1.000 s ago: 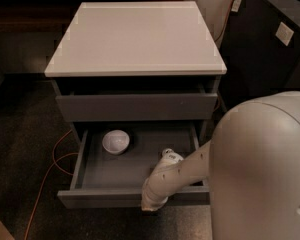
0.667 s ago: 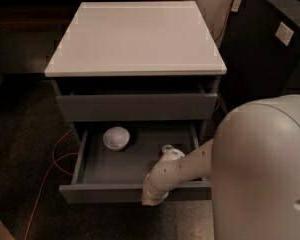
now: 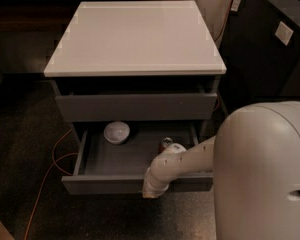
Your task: Close middle drawer
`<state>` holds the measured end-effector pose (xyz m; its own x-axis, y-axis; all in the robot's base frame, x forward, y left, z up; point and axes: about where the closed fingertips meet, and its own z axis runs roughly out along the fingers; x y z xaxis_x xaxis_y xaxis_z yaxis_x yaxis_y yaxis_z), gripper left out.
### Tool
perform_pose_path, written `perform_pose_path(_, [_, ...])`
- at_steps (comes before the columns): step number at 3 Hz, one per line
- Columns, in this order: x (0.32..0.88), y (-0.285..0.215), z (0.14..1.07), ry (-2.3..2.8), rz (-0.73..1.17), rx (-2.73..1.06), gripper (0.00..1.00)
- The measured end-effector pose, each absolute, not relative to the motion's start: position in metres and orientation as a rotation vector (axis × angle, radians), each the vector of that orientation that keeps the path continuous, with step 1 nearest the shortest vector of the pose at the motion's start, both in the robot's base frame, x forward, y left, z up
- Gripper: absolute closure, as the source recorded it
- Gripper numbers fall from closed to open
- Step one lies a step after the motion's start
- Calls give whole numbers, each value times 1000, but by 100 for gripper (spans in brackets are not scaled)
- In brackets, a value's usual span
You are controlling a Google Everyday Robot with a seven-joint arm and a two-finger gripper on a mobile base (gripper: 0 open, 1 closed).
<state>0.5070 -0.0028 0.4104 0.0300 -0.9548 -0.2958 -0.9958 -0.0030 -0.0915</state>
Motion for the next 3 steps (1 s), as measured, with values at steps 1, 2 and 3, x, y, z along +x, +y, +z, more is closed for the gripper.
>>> perform_pose_path(1, [519, -4, 410, 1998, 218, -2027, 100])
perform_pose_path(2, [529, -6, 411, 1994, 216, -2015, 100])
perform_pose_path(3, [562, -13, 413, 1978, 204, -1990, 100])
